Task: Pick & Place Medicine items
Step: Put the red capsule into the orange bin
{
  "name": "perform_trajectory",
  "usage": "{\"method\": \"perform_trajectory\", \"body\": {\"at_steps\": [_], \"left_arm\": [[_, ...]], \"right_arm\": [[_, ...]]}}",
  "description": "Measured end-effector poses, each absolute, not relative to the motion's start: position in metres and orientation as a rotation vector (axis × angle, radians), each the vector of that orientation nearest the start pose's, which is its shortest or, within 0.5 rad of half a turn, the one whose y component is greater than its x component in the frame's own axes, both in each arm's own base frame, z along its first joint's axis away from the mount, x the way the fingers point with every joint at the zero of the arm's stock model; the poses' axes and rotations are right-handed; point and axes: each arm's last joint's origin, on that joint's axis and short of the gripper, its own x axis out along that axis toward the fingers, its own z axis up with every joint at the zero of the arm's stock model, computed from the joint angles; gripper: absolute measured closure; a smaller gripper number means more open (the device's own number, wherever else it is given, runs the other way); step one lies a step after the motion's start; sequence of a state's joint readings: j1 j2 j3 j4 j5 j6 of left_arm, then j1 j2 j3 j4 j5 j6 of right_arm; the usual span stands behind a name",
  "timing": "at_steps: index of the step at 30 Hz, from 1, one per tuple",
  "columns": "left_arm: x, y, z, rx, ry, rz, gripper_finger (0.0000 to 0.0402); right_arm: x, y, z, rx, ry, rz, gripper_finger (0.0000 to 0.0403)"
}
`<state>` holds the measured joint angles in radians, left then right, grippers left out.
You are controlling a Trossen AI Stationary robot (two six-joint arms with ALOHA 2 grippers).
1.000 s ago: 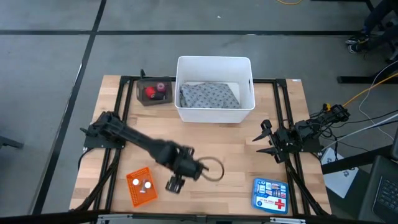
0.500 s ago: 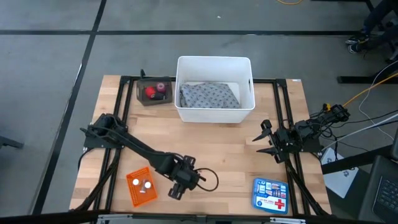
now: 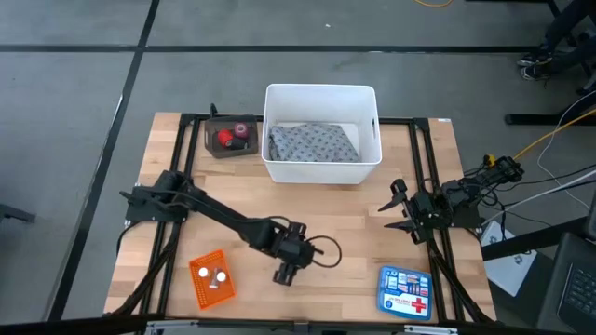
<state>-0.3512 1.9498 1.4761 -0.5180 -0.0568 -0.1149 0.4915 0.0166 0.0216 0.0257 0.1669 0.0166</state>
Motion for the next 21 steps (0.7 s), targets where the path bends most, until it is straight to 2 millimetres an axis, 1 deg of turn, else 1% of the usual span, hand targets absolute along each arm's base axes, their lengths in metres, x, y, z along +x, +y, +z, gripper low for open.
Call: {"method": "perform_trajectory", "body": {"at_steps": [3,5,7,13,21], "left_arm": [[0.398,-0.139,0.197,0.065,0.997,-0.192,0.0152],[0.399,-0.139,0.188,0.061,1.030,-0.183,0.0160],[0.400,-0.140,0.182,0.062,1.045,-0.180,0.0173],[0.401,-0.140,0.179,0.052,1.048,-0.163,0.0211],[0.402,-0.139,0.178,0.067,1.044,-0.137,0.0239]], "right_arm": [[0.088,0.042,0.172,0.026,-0.026,0.325,0.0179],[0.088,0.042,0.172,0.026,-0.026,0.325,0.0179],[0.088,0.042,0.172,0.026,-0.027,0.326,0.0179],[0.088,0.042,0.172,0.026,-0.026,0.327,0.0179],[0.088,0.042,0.172,0.026,-0.026,0.327,0.0179]]}}
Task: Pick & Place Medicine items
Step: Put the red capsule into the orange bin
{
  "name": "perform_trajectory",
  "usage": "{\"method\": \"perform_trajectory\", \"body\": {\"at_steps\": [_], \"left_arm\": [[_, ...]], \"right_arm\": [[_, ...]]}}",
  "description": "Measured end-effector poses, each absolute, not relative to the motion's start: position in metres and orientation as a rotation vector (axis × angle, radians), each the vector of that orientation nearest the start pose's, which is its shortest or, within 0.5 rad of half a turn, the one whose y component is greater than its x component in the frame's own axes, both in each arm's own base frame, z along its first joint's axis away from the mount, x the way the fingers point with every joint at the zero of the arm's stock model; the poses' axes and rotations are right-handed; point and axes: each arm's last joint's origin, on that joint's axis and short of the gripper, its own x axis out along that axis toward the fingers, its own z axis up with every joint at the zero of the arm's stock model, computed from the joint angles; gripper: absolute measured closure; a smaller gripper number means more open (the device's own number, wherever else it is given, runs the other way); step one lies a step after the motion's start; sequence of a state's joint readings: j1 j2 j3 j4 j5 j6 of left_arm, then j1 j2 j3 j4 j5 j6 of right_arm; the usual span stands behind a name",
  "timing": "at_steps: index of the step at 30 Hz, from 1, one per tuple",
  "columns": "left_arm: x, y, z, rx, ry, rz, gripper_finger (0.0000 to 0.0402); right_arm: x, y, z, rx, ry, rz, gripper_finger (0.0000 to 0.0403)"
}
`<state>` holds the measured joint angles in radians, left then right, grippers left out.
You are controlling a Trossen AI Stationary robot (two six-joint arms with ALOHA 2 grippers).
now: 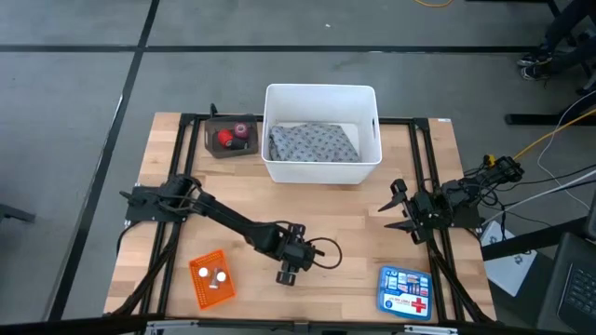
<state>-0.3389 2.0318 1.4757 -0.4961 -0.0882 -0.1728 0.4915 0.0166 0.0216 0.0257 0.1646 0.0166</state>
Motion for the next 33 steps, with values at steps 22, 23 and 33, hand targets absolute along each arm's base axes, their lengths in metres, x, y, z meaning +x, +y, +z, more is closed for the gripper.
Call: {"method": "perform_trajectory", "body": {"at_steps": [22,23,33], "left_arm": [[0.407,-0.134,0.153,0.057,1.118,-0.130,0.0325],[0.407,-0.133,0.153,0.056,1.119,-0.127,0.0335],[0.406,-0.127,0.159,0.059,1.121,-0.129,0.0396]], "right_arm": [[0.088,0.042,0.172,0.026,-0.026,0.324,0.0179],[0.088,0.042,0.172,0.027,-0.027,0.324,0.0179],[0.088,0.042,0.172,0.026,-0.026,0.324,0.0179]]}}
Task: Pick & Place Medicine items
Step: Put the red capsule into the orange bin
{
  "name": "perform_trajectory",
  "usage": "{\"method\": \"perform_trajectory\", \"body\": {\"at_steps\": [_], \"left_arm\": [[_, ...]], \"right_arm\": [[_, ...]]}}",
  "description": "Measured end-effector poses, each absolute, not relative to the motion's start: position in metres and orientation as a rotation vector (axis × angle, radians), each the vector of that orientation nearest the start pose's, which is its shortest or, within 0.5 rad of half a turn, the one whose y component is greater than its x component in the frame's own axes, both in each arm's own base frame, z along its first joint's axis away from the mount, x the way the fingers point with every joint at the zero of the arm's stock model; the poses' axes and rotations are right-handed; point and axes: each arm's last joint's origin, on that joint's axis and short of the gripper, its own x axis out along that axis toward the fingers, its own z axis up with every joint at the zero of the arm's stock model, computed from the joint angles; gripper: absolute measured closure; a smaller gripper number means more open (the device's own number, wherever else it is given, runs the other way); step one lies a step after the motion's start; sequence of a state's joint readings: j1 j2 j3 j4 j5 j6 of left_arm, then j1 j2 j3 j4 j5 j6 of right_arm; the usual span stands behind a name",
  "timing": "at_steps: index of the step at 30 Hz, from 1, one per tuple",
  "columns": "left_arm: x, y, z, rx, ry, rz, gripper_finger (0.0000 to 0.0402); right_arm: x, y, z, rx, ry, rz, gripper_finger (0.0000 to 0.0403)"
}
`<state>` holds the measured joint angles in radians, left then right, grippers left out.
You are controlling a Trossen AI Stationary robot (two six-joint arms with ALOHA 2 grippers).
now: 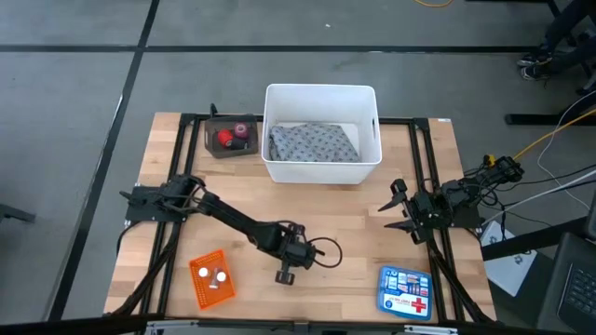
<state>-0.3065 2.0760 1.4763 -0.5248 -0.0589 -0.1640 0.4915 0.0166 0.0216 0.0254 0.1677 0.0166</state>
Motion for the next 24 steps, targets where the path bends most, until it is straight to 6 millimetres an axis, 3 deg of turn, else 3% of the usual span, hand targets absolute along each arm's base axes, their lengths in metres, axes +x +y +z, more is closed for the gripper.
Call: {"method": "perform_trajectory", "body": {"at_steps": [4,13,17,24], "left_arm": [[0.399,-0.124,0.170,0.086,1.142,-0.149,0.0396],[0.372,-0.124,0.216,0.081,1.172,-0.187,0.0398],[0.361,-0.133,0.235,0.054,1.143,-0.253,0.0398],[0.325,-0.161,0.243,0.027,1.306,-0.315,0.0397]], "right_arm": [[0.088,0.042,0.172,0.026,-0.026,0.324,0.0179],[0.088,0.042,0.172,0.026,-0.026,0.324,0.0179],[0.088,0.042,0.172,0.026,-0.026,0.324,0.0179],[0.088,0.042,0.172,0.026,-0.026,0.324,0.0179]]}}
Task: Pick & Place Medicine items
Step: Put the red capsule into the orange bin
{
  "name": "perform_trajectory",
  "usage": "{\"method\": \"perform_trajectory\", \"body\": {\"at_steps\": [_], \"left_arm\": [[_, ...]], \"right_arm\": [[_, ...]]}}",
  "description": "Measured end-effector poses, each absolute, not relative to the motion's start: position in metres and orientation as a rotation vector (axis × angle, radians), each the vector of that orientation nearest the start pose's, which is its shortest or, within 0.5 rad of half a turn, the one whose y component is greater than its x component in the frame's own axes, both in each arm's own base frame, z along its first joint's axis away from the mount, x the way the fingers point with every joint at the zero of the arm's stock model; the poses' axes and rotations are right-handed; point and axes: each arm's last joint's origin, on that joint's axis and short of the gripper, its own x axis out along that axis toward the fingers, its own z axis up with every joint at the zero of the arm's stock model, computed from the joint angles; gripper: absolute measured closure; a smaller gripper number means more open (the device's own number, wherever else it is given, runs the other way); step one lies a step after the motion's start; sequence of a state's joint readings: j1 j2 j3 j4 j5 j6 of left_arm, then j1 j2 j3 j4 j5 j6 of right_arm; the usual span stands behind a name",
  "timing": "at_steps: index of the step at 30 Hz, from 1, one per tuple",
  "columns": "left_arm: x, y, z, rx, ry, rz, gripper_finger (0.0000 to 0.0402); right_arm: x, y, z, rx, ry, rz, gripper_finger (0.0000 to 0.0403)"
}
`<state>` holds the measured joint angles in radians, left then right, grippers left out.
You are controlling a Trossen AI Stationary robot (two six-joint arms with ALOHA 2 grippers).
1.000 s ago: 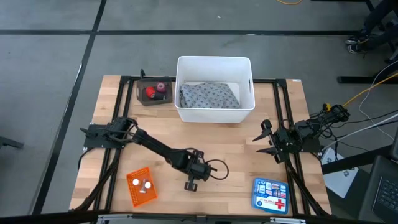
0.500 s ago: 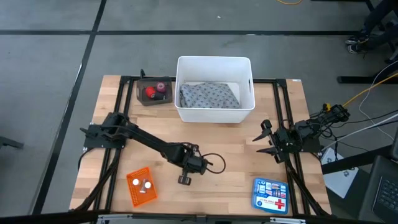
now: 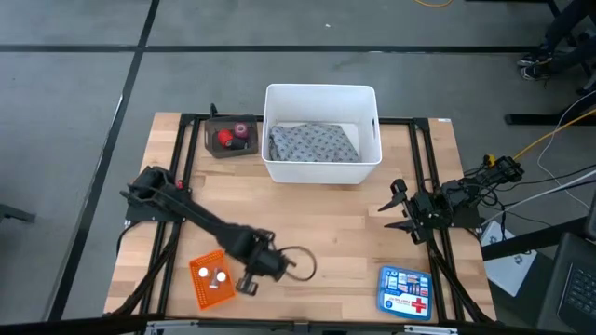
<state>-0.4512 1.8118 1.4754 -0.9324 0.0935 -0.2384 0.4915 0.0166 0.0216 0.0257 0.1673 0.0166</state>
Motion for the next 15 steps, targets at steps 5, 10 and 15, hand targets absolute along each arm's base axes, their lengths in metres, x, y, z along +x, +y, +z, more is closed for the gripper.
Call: {"method": "perform_trajectory", "body": {"at_steps": [5,10,15], "left_arm": [[0.302,-0.191,0.242,-0.020,1.413,-0.374,0.0398],[0.284,-0.216,0.242,-0.056,1.452,-0.404,0.0396],[0.271,-0.233,0.242,-0.066,1.471,-0.402,0.0398]], "right_arm": [[0.088,0.042,0.172,0.026,-0.027,0.324,0.0179],[0.088,0.042,0.172,0.026,-0.026,0.325,0.0179],[0.088,0.042,0.172,0.026,-0.026,0.325,0.0179]]}}
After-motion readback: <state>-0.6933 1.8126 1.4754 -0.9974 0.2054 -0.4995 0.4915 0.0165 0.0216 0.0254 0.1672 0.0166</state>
